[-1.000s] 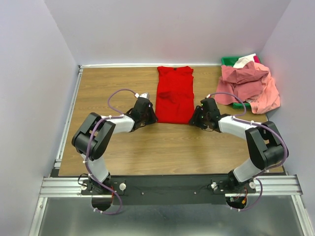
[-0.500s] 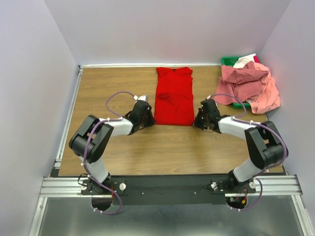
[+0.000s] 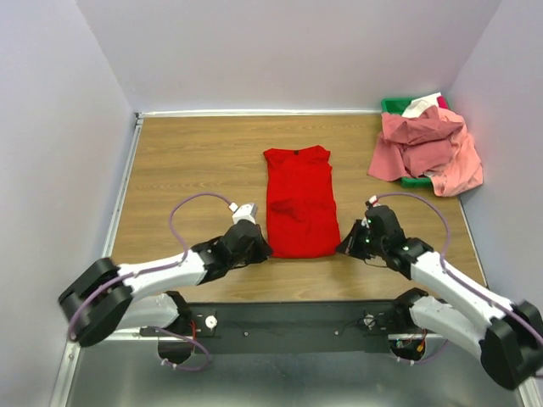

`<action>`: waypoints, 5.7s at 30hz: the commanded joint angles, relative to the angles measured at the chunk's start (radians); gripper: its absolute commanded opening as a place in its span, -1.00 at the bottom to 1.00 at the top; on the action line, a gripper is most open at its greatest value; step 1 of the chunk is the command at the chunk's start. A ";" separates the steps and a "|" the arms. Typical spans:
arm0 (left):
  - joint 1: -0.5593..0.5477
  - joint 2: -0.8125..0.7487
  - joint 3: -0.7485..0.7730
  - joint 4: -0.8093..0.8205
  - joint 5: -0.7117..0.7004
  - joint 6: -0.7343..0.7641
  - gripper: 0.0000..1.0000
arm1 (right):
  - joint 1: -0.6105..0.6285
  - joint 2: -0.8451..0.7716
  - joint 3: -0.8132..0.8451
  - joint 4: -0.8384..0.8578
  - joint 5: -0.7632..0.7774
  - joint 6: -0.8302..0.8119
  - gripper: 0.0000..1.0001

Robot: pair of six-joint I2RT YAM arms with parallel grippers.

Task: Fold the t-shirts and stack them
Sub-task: Fold the tshirt, then neatly place the folded tshirt to the corner

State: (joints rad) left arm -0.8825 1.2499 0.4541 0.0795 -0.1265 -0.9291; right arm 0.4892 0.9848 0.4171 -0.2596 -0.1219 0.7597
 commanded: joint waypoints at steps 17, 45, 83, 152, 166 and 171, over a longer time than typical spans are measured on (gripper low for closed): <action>-0.024 -0.207 0.328 -0.279 -0.337 0.007 -1.00 | 0.012 -0.154 0.411 -0.294 0.306 -0.029 -0.99; 0.289 -0.006 0.466 -0.178 -0.180 0.114 -1.00 | -0.127 0.409 0.663 -0.017 0.051 -0.086 -0.99; 0.436 0.694 1.098 -0.185 0.060 0.401 0.97 | -0.334 0.914 0.997 0.023 -0.191 -0.194 1.00; 0.237 -0.069 0.121 -0.034 -0.076 0.125 0.97 | -0.132 0.742 0.637 0.006 -0.009 -0.332 1.00; 0.303 0.432 0.492 0.003 -0.009 0.234 0.76 | -0.132 0.548 0.509 0.005 0.054 -0.283 1.00; 0.303 0.554 0.587 -0.066 -0.013 0.225 0.37 | -0.133 0.470 0.462 0.003 0.059 -0.273 1.00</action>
State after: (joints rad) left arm -0.5816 1.7424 0.9882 0.0685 -0.1455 -0.7162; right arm 0.3542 1.5101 0.9165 -0.2379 -0.0967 0.4706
